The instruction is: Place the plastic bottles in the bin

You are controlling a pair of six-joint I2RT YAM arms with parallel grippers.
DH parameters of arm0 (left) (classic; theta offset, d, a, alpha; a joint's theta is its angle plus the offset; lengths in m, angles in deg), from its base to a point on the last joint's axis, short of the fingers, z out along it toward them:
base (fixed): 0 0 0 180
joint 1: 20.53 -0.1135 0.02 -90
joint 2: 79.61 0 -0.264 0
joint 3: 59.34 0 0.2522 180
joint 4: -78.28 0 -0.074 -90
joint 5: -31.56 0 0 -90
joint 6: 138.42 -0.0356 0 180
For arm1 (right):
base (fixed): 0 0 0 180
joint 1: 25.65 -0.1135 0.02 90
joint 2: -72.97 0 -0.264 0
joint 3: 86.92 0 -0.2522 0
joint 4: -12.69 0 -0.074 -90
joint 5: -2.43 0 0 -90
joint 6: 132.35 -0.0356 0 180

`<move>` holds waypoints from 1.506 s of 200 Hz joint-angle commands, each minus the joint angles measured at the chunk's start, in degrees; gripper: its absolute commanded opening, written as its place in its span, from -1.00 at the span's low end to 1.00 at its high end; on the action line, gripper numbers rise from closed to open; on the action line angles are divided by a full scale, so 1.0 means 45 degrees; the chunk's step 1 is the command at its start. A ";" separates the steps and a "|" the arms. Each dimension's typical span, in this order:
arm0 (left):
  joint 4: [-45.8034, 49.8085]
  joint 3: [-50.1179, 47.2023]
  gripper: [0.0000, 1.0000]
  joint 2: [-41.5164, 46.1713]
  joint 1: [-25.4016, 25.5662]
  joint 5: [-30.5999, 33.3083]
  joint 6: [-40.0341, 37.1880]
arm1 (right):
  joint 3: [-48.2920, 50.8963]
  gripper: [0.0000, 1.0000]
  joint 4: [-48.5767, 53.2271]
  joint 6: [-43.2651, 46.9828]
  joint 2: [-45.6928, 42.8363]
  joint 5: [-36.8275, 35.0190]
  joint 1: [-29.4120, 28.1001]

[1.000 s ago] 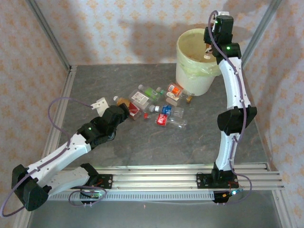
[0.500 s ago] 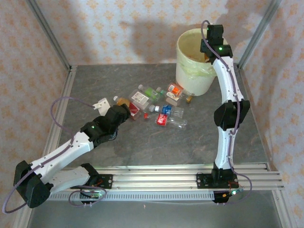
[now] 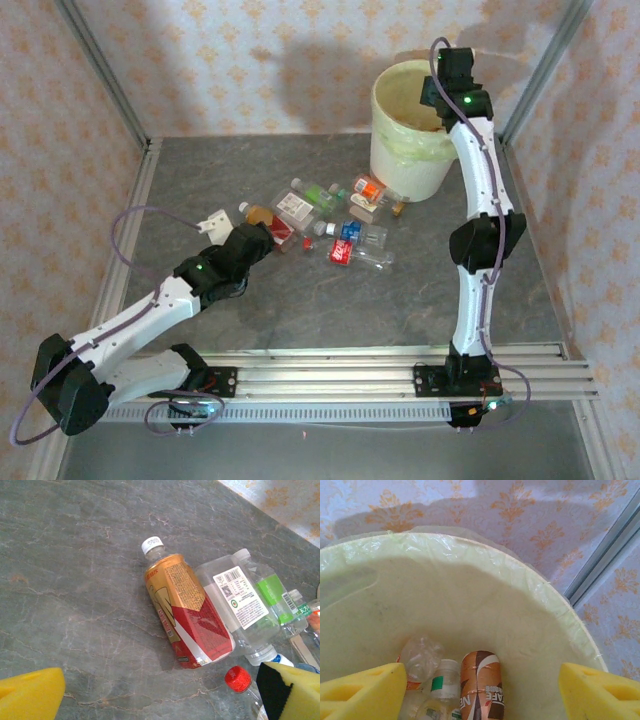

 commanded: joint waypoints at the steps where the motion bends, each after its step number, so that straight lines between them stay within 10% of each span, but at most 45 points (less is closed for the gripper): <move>1: -0.0102 -0.0053 1.00 -0.0209 -0.0208 0.0071 0.0428 | -0.0220 0.60 0.0502 -0.0472 -0.1062 0.0394 -0.0059; 74: -0.0156 0.0634 1.00 -0.1613 -0.0780 -0.1188 0.0286 | 0.5022 1.00 -0.1472 -0.0759 -0.5415 0.2440 -0.0480; 160: 0.0390 0.3805 1.00 -0.5937 -0.1087 -0.2328 0.0561 | 1.1945 0.98 -0.4337 -0.1263 -1.0987 0.4187 -0.0860; 301: -0.1585 0.3771 0.86 -0.8896 -0.1398 -0.3050 -0.0085 | 1.2848 0.99 -0.3832 -0.0937 -1.1302 0.4571 -0.0874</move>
